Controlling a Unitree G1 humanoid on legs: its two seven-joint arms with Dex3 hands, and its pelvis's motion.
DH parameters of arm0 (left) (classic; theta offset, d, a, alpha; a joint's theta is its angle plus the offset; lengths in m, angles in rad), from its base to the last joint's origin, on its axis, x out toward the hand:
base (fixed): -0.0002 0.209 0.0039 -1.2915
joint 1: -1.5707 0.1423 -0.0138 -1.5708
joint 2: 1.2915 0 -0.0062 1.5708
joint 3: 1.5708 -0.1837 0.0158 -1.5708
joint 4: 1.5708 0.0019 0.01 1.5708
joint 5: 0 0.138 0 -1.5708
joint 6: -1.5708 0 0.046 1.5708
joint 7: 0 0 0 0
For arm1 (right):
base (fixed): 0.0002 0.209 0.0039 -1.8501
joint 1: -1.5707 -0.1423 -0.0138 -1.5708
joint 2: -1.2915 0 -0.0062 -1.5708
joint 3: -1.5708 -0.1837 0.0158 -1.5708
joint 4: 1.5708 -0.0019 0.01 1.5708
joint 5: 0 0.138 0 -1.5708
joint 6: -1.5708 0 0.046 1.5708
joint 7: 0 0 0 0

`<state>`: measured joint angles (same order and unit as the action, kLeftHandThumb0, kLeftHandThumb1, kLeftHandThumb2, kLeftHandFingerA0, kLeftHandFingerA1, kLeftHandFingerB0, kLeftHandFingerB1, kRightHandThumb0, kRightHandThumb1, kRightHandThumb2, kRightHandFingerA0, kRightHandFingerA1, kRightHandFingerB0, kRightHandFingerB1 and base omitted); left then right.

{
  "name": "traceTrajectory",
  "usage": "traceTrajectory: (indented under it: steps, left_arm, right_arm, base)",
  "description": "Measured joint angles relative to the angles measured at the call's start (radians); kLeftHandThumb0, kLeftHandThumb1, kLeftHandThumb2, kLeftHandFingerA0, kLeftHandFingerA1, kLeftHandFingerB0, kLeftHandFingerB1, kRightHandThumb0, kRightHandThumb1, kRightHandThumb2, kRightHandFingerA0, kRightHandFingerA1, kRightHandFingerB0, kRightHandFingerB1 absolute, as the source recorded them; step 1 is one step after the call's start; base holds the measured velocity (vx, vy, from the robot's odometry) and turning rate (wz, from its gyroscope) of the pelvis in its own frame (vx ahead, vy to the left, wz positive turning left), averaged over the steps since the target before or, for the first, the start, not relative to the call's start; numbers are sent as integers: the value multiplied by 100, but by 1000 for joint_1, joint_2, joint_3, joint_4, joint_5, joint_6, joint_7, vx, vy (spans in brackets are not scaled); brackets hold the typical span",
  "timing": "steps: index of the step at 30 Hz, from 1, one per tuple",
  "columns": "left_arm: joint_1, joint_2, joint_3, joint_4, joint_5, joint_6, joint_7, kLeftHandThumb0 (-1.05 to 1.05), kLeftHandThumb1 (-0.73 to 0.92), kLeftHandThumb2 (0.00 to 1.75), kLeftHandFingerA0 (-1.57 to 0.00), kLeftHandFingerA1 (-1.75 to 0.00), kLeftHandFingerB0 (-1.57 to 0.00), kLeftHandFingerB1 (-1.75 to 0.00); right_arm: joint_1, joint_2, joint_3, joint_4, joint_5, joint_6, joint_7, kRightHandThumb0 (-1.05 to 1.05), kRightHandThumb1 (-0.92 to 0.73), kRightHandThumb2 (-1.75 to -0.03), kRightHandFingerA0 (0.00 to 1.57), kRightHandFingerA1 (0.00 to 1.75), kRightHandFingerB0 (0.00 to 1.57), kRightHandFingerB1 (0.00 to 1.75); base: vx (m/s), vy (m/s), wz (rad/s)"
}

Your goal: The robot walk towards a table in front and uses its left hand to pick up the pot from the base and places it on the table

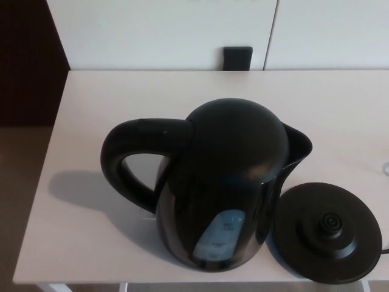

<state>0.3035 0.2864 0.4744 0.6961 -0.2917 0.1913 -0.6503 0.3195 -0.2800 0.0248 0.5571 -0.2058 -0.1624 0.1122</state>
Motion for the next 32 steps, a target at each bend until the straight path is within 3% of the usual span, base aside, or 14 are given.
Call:
traceTrajectory:
  steps: [8,9,10,11,20,21,32]
  left_arm:
    - [-1,-13,-107,125,67,-123,86,-79,66,100,0,-16,0,-17]
    - [1,-12,-116,144,78,-145,97,-72,82,63,0,-9,0,-16]
    - [3,-12,-122,159,84,-161,106,-72,82,63,0,-9,0,-16]
    - [5,-11,-126,170,88,-175,111,-77,66,100,0,-16,0,-16]
    - [6,9,-163,244,128,-319,162,-79,66,98,0,-16,0,-16]
    - [6,12,-165,248,130,-329,167,-80,65,98,0,-15,0,-16]
    - [-12,27,-187,287,147,-418,208,-76,65,98,0,-17,0,-17]
  right_arm:
    - [9,10,-29,8,15,-30,-14,-39,-62,-59,43,43,29,36]
    - [12,11,-35,7,18,-32,-16,-37,-61,-59,44,43,29,36]
    - [14,13,-38,6,20,-35,-17,-37,-61,-59,44,43,29,36]
    - [13,14,-41,6,20,-37,-19,-40,-62,-59,42,43,28,35]
    - [-5,29,-77,28,28,-76,-52,-41,-63,-60,39,41,24,34]
    - [-6,32,-82,29,30,-80,-57,-46,-55,-71,32,46,19,40]
    - [-20,59,-126,42,63,-105,-97,-44,-54,-70,30,44,13,37]
  base:
    - [0,0,0]
    - [0,0,0]
    - [0,0,0]
    - [0,0,0]
    - [0,0,0]
    - [0,0,0]
    - [0,0,0]
